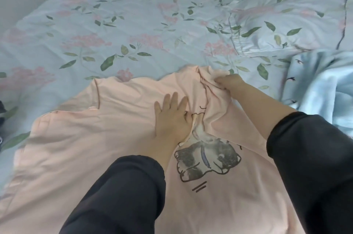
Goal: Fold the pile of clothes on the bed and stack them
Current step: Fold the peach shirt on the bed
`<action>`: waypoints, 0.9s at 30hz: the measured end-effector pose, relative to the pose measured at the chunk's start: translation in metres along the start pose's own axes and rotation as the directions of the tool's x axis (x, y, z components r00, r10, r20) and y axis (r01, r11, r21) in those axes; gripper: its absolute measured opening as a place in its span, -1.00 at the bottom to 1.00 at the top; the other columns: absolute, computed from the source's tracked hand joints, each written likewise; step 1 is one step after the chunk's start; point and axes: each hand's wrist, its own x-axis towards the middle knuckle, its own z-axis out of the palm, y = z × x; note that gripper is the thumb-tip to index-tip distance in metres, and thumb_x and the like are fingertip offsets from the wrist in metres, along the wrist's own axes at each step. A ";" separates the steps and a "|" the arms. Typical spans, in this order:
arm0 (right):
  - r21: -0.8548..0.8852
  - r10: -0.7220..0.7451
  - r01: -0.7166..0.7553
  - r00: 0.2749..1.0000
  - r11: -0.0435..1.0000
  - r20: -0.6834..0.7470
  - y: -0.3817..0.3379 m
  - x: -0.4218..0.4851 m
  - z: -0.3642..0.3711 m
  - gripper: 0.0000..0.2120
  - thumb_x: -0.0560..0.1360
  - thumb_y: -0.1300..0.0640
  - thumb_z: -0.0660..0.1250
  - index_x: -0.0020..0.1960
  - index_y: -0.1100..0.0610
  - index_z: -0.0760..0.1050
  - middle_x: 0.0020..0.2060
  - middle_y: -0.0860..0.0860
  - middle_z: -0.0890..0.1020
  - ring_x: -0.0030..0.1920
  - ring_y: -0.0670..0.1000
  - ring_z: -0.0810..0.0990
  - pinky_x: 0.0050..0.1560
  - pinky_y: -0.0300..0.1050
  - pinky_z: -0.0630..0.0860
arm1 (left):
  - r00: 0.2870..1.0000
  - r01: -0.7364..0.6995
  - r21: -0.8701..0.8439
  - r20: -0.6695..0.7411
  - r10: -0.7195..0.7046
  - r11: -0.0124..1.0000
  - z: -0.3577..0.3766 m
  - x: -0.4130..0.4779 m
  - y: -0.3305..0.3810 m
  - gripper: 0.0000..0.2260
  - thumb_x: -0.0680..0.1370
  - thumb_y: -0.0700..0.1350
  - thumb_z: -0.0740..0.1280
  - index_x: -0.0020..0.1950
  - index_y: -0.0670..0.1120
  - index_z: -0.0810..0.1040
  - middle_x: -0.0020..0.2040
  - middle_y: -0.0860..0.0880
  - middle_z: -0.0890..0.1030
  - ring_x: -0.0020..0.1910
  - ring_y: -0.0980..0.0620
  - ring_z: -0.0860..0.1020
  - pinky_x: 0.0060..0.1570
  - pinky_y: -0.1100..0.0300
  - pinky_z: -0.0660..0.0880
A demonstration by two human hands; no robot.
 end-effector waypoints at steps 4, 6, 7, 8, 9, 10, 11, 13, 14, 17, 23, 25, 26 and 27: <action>-0.347 -0.078 0.063 0.997 0.936 -0.029 -0.010 0.018 -0.013 -0.81 0.55 0.14 0.22 -0.09 0.29 0.45 -0.09 0.18 0.49 -0.13 0.10 0.51 -0.28 -0.14 0.37 | 0.999 -0.046 -0.015 -0.009 0.046 0.999 0.004 0.003 -0.001 -0.51 0.60 0.13 -0.13 0.55 0.13 0.03 0.58 0.01 0.00 0.55 -0.05 -0.10 0.45 -0.18 -0.16; -0.443 -0.140 0.045 0.973 0.895 -0.183 -0.009 0.032 -0.030 -0.83 0.55 0.17 0.20 -0.14 0.27 0.39 -0.12 0.18 0.49 -0.05 0.16 0.54 -0.23 -0.10 0.37 | 0.998 -0.062 -0.016 -0.009 0.061 0.998 0.005 0.005 -0.002 -0.50 0.60 0.13 -0.14 0.55 0.14 0.03 0.58 0.02 -0.01 0.55 -0.05 -0.10 0.45 -0.18 -0.17; -0.443 -0.174 0.039 0.947 0.896 -0.269 -0.007 0.042 -0.038 -0.87 0.55 0.19 0.20 -0.05 0.28 0.42 -0.08 0.18 0.52 0.04 0.18 0.55 -0.16 -0.09 0.38 | 0.998 -0.066 -0.014 -0.015 0.066 0.998 0.006 0.005 -0.002 -0.49 0.59 0.13 -0.15 0.55 0.14 0.03 0.58 0.02 -0.01 0.55 -0.04 -0.10 0.45 -0.17 -0.18; -0.434 -0.196 0.032 0.920 0.900 -0.339 -0.006 0.051 -0.044 -0.84 0.54 0.21 0.20 0.04 0.28 0.43 -0.01 0.19 0.55 0.09 0.21 0.55 -0.11 -0.07 0.39 | 0.997 -0.069 -0.013 -0.019 0.069 0.998 0.006 0.006 -0.002 -0.48 0.58 0.14 -0.18 0.55 0.13 0.03 0.58 0.03 -0.02 0.55 -0.03 -0.11 0.45 -0.17 -0.18; -0.425 -0.212 0.034 0.900 0.904 -0.380 -0.007 0.060 -0.048 -0.81 0.54 0.22 0.19 0.11 0.28 0.43 0.06 0.19 0.55 0.11 0.22 0.54 -0.07 -0.05 0.40 | 0.997 -0.070 -0.016 -0.022 0.070 0.997 0.007 0.006 -0.002 -0.46 0.56 0.14 -0.20 0.55 0.13 0.02 0.58 0.03 -0.02 0.55 -0.02 -0.11 0.45 -0.16 -0.19; -0.404 -0.224 0.049 0.890 0.913 -0.397 -0.009 0.066 -0.047 -0.80 0.54 0.24 0.17 0.12 0.27 0.43 0.08 0.20 0.55 0.10 0.22 0.53 -0.06 -0.04 0.40 | 0.997 -0.069 -0.020 -0.024 0.069 0.997 0.008 0.006 -0.003 -0.45 0.55 0.15 -0.21 0.56 0.13 0.02 0.58 0.04 -0.03 0.55 -0.02 -0.12 0.44 -0.15 -0.20; -0.386 -0.252 0.084 0.878 0.919 -0.408 -0.013 0.072 -0.043 -0.82 0.53 0.25 0.16 0.10 0.26 0.44 0.07 0.21 0.56 0.09 0.22 0.53 -0.06 -0.04 0.39 | 0.997 -0.067 -0.025 -0.028 0.067 0.997 0.010 0.006 -0.003 -0.44 0.54 0.15 -0.21 0.55 0.14 0.03 0.58 0.05 -0.03 0.55 -0.01 -0.13 0.44 -0.14 -0.21; -0.333 -0.334 0.194 0.835 0.923 -0.437 -0.019 0.078 -0.032 -0.88 0.55 0.24 0.14 0.02 0.22 0.42 0.03 0.22 0.57 0.06 0.20 0.53 -0.10 -0.06 0.35 | 0.997 -0.072 -0.029 -0.036 0.071 0.997 0.012 0.007 -0.004 -0.44 0.54 0.16 -0.21 0.55 0.15 0.03 0.58 0.06 -0.03 0.55 0.00 -0.12 0.44 -0.13 -0.22; -0.309 -0.361 0.239 0.822 0.921 -0.441 -0.021 0.080 -0.027 -0.92 0.55 0.23 0.13 -0.02 0.18 0.40 -0.02 0.21 0.56 0.04 0.20 0.54 -0.12 -0.09 0.32 | 0.996 -0.076 -0.028 -0.039 0.075 0.997 0.012 0.008 -0.004 -0.44 0.54 0.16 -0.21 0.55 0.15 0.04 0.58 0.06 -0.02 0.55 0.00 -0.12 0.44 -0.13 -0.21; -0.284 -0.385 0.293 0.850 0.913 -0.359 -0.020 0.081 -0.018 -0.85 0.56 0.17 0.16 0.06 0.23 0.41 -0.07 0.19 0.54 0.07 0.19 0.53 -0.10 -0.14 0.28 | 0.995 -0.086 -0.019 -0.046 0.085 0.996 0.014 0.011 -0.004 -0.42 0.53 0.17 -0.22 0.55 0.15 0.06 0.58 0.07 0.01 0.55 0.00 -0.10 0.44 -0.12 -0.19; -0.575 -0.165 0.029 0.969 0.818 -0.185 0.004 0.043 -0.035 -0.54 0.53 -0.20 0.15 0.17 0.17 0.41 0.08 0.18 0.56 0.03 0.19 0.55 -0.01 -0.03 0.40 | 0.997 -0.077 -0.020 -0.023 0.076 0.997 0.011 0.011 -0.003 -0.44 0.53 0.16 -0.18 0.54 0.15 0.07 0.58 0.07 0.01 0.55 0.01 -0.09 0.45 -0.13 -0.17; -0.640 -0.011 -0.058 0.994 0.767 -0.104 0.015 0.023 -0.044 -0.40 0.48 -0.37 0.06 -0.03 0.19 0.45 -0.16 0.17 0.57 -0.20 0.15 0.54 -0.13 -0.06 0.44 | 0.996 -0.085 -0.016 -0.011 0.085 0.996 0.008 0.010 -0.003 -0.46 0.55 0.14 -0.15 0.55 0.14 0.07 0.58 0.06 0.01 0.55 0.00 -0.09 0.46 -0.14 -0.15; -0.626 0.046 -0.066 0.998 0.777 -0.048 0.019 0.015 -0.049 -0.32 0.46 -0.43 0.05 -0.10 0.22 0.45 -0.27 0.15 0.55 -0.30 0.12 0.52 -0.24 -0.09 0.43 | 0.996 -0.087 -0.012 -0.006 0.087 0.996 0.007 0.010 -0.003 -0.48 0.57 0.13 -0.14 0.55 0.13 0.06 0.58 0.05 0.00 0.55 0.00 -0.10 0.46 -0.15 -0.15; -0.590 0.089 -0.062 0.996 0.805 0.017 0.021 0.007 -0.053 -0.30 0.42 -0.46 0.09 -0.14 0.22 0.45 -0.33 0.12 0.52 -0.37 0.09 0.49 -0.34 -0.13 0.40 | 0.996 -0.086 -0.007 -0.002 0.086 0.996 0.007 0.009 -0.003 -0.49 0.58 0.12 -0.12 0.55 0.13 0.06 0.58 0.05 0.00 0.55 -0.01 -0.10 0.46 -0.14 -0.14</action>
